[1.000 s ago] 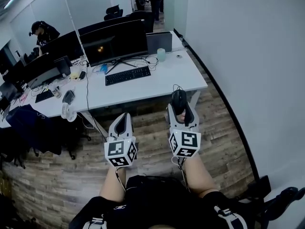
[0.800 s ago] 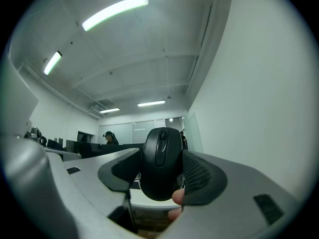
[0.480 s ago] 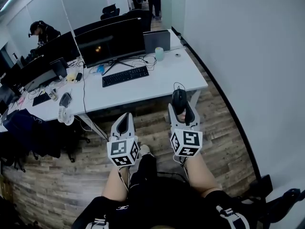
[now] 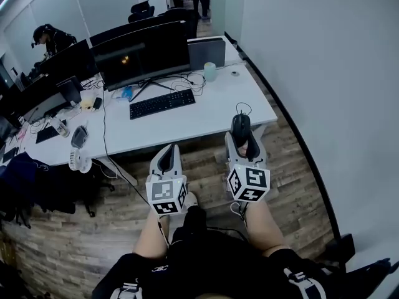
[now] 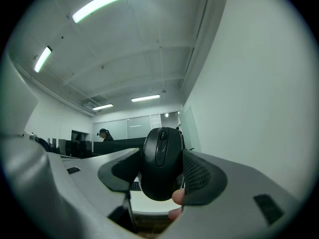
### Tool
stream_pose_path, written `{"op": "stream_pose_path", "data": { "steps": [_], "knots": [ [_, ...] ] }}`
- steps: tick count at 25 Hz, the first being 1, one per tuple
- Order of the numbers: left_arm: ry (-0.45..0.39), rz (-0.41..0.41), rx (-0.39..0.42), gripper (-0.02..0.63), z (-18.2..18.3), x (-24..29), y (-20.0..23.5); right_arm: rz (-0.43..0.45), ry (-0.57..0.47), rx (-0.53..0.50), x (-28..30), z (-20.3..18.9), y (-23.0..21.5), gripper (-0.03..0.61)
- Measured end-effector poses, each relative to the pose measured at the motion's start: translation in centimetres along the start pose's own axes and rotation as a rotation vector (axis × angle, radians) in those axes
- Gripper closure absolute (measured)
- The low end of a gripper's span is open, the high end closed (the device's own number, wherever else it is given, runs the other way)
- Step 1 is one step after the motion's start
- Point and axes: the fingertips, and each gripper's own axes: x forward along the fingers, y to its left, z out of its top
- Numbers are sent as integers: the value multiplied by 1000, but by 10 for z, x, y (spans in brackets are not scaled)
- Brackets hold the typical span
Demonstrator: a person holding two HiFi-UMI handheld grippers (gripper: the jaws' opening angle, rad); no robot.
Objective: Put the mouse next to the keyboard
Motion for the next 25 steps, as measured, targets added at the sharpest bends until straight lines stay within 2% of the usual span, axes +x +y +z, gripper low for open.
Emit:
{"op": "stream_pose_path", "data": {
  "steps": [5,9,12,17,21,25],
  "knots": [
    [17,-13,-4,603,-16,69,39,-2,22,-8,76,-26,5,299],
    [13,-34,32,603,-3,137,68,0,42,-15,148,-30,11,299],
    [7,-72,14,603,11,190,90,-11,31,-27,206,-21,16,299],
    [17,-116,-32,603,13,267,133,-40,40,-36,290,-24,21,299],
    [35,-145,-44,603,10,311,153,-72,69,-36,332,-37,17,299],
    [61,-141,-68,603,2,342,165,-76,114,-54,362,-53,9,299]
  ]
}}
